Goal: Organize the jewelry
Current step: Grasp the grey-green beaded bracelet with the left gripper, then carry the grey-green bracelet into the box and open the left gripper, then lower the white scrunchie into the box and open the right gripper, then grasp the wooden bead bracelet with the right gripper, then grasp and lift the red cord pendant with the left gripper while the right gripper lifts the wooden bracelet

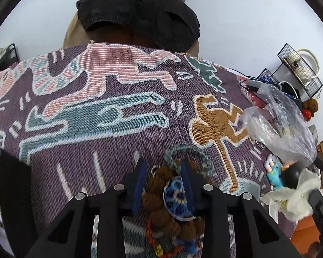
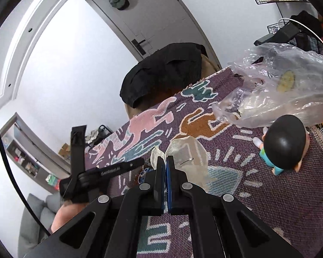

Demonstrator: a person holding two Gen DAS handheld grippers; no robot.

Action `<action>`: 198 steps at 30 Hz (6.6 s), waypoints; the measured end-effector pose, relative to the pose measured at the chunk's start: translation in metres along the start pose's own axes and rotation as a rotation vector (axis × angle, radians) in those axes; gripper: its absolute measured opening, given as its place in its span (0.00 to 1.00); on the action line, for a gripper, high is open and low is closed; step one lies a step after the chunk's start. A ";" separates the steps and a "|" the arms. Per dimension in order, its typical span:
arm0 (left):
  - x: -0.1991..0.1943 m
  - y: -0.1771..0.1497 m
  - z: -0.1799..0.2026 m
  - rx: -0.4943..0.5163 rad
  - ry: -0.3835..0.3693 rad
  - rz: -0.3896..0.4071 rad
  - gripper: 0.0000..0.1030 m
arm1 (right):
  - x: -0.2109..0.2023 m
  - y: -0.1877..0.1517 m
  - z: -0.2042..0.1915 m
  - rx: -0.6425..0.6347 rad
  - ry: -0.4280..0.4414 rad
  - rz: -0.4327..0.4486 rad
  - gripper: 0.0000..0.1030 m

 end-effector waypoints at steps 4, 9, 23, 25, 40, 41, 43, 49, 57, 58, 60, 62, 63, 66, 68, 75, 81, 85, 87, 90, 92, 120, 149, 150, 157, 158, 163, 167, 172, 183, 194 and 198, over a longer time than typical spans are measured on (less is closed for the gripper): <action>0.015 0.011 -0.002 -0.024 -0.018 -0.032 0.34 | 0.000 -0.002 0.007 0.011 -0.001 0.000 0.03; 0.027 0.018 -0.004 -0.050 -0.045 -0.052 0.26 | 0.004 -0.003 0.013 0.025 0.001 -0.008 0.03; -0.036 0.015 0.002 0.013 -0.039 0.054 0.09 | 0.006 -0.003 0.000 0.019 0.017 -0.007 0.03; -0.056 0.012 0.000 0.022 -0.037 0.083 0.09 | 0.005 -0.003 -0.005 0.014 0.019 -0.003 0.03; -0.156 -0.025 -0.072 -0.029 0.007 0.220 0.09 | 0.015 0.000 -0.068 -0.058 0.053 -0.006 0.03; -0.160 -0.028 -0.076 -0.034 0.011 0.224 0.09 | 0.017 0.000 -0.074 -0.066 0.056 -0.008 0.03; -0.169 -0.035 -0.092 -0.051 0.020 0.235 0.09 | 0.021 -0.002 -0.084 -0.080 0.061 -0.014 0.03; -0.181 -0.050 -0.125 -0.085 0.031 0.239 0.09 | 0.037 -0.007 -0.112 -0.122 0.073 -0.043 0.03; -0.158 -0.060 -0.144 -0.096 0.024 0.160 0.10 | 0.056 -0.016 -0.136 -0.153 0.075 -0.079 0.03; -0.155 -0.060 -0.145 -0.096 0.019 0.141 0.10 | 0.058 -0.017 -0.139 -0.157 0.076 -0.083 0.03; -0.151 -0.062 -0.147 -0.099 0.020 0.114 0.10 | 0.062 -0.019 -0.145 -0.165 0.078 -0.092 0.03; -0.149 -0.064 -0.150 -0.103 0.033 0.104 0.12 | 0.067 -0.020 -0.151 -0.177 0.084 -0.105 0.03; -0.149 -0.065 -0.152 -0.108 0.043 0.102 0.19 | 0.070 -0.020 -0.154 -0.181 0.088 -0.110 0.03; -0.155 -0.072 -0.160 -0.121 0.062 0.132 0.56 | 0.082 -0.019 -0.167 -0.192 0.111 -0.127 0.03; -0.164 -0.080 -0.166 -0.129 0.079 0.176 0.68 | 0.090 -0.018 -0.179 -0.208 0.127 -0.143 0.03; -0.181 -0.092 -0.188 -0.159 0.106 0.207 0.68 | 0.125 -0.017 -0.220 -0.254 0.171 -0.201 0.03; -0.188 -0.098 -0.205 -0.188 0.110 0.215 0.68 | 0.152 -0.019 -0.242 -0.258 0.243 -0.238 0.03; -0.188 -0.101 -0.211 -0.204 0.092 0.216 0.68 | 0.165 -0.022 -0.243 -0.244 0.249 -0.288 0.54; -0.188 -0.100 -0.211 -0.209 0.076 0.217 0.68 | 0.158 -0.024 -0.236 -0.235 0.235 -0.252 0.66; -0.186 -0.098 -0.206 -0.203 0.069 0.219 0.68 | 0.153 -0.023 -0.222 -0.206 0.217 -0.255 0.66; -0.183 -0.097 -0.198 -0.190 0.057 0.215 0.68 | 0.150 -0.022 -0.209 -0.180 0.185 -0.253 0.66; -0.129 -0.083 -0.077 -0.013 -0.022 0.153 0.68 | 0.113 -0.017 -0.028 0.183 0.022 -0.240 0.45; -0.087 -0.076 -0.031 0.036 -0.044 0.073 0.68 | 0.050 0.000 -0.054 0.103 0.182 -0.074 0.19; -0.086 -0.076 -0.030 0.036 -0.046 0.069 0.68 | 0.046 0.000 -0.055 0.099 0.190 -0.068 0.19; -0.071 -0.073 -0.011 0.062 -0.054 0.043 0.68 | 0.012 0.000 -0.054 0.080 0.184 0.001 0.19; -0.068 -0.072 -0.008 0.069 -0.055 0.040 0.68 | 0.007 0.000 -0.052 0.079 0.178 0.011 0.19; -0.053 -0.071 0.010 0.107 -0.052 0.023 0.68 | -0.007 -0.002 -0.040 0.089 0.152 0.040 0.19; -0.036 -0.070 0.018 0.126 -0.005 0.005 0.60 | -0.014 -0.006 -0.023 0.117 0.147 0.045 0.19; -0.013 -0.069 0.013 0.106 0.064 -0.062 0.36 | -0.014 -0.011 -0.004 0.150 0.140 0.042 0.19; 0.005 -0.083 0.021 0.225 0.202 -0.099 0.07 | 0.000 -0.017 0.005 0.175 0.147 0.013 0.19; -0.081 -0.079 0.002 0.203 0.157 0.063 0.07 | 0.005 -0.021 -0.030 0.116 0.168 -0.003 0.19; -0.114 -0.076 -0.013 0.176 0.159 0.120 0.07 | 0.004 -0.022 -0.045 0.090 0.177 -0.003 0.19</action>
Point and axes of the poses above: each gripper's, at about its wrist camera, not at the fingertips, and x roughly the way its jaws point, z to its right, y to its top, the point moved 2 cm from there along x, roughly the way its jaws point, and after that the axes turned 14 degrees about -z, right-handed, at the moved point
